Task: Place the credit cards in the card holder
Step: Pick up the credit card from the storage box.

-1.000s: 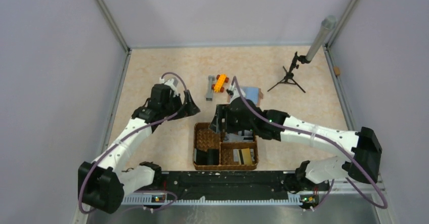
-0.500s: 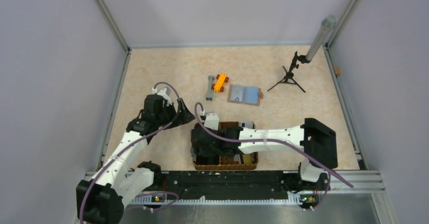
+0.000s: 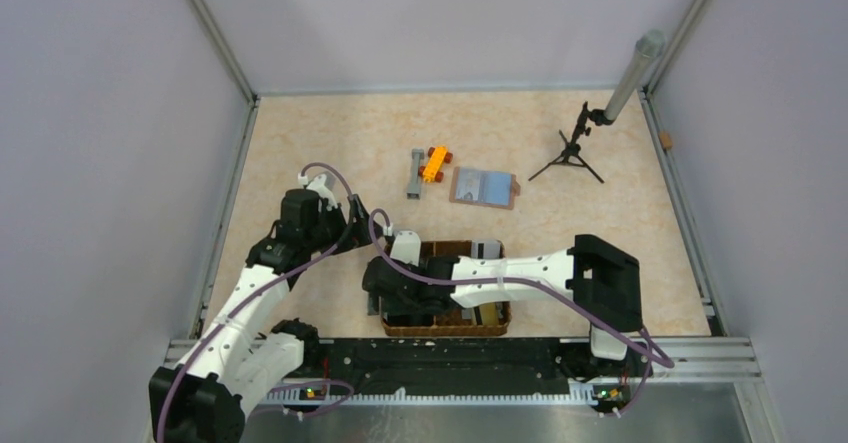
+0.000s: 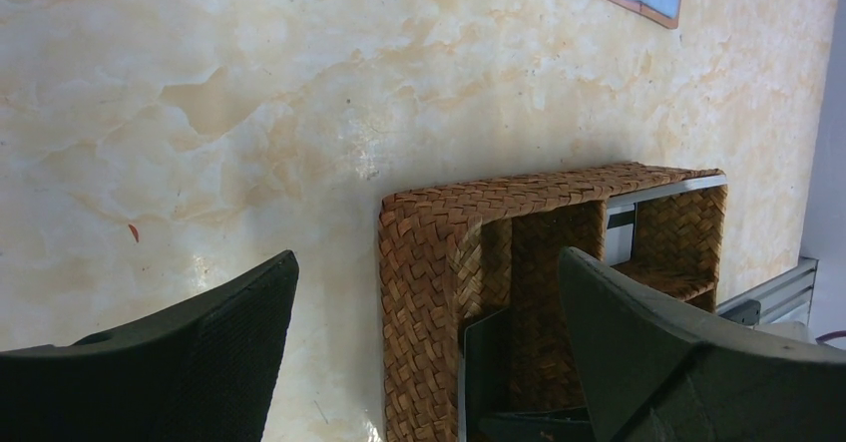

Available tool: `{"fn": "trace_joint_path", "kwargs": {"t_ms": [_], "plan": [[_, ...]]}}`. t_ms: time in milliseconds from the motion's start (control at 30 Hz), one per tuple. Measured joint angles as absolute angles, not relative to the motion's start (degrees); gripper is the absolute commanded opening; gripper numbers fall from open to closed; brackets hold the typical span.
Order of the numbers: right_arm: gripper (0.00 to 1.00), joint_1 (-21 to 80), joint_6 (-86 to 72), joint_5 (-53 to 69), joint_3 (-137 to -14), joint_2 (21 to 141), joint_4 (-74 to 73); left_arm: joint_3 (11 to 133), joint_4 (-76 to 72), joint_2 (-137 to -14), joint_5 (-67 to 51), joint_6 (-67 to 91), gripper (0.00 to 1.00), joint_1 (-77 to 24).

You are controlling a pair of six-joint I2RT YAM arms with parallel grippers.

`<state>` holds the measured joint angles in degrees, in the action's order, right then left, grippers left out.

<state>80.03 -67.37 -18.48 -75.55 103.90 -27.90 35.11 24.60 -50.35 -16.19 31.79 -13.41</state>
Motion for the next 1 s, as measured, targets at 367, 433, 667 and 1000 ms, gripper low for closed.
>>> {"fn": "trace_joint_path", "kwargs": {"t_ms": [367, 433, 667, 1000], "plan": [[0.51, 80.62, -68.16, -18.33, -75.55, 103.9, -27.46, 35.0, 24.4, -49.56, -16.23, 31.79, 0.99, -13.15], [0.45, 80.64, -68.16, -18.28, -75.55, 103.9, -27.18, 35.0, 24.43, -49.39, -16.23, 31.79, 0.99, -13.15], [0.37, 80.73, -68.16, -18.5, -75.57, 103.9, -27.2, 35.0, 24.4, -49.1, -16.23, 31.79, 0.99, -13.15], [0.25, 81.65, -68.18, -20.16, -77.03, 103.88, -28.03, 34.57, 24.12, -49.1, -16.69, 31.79, 0.99, -13.04]]}}
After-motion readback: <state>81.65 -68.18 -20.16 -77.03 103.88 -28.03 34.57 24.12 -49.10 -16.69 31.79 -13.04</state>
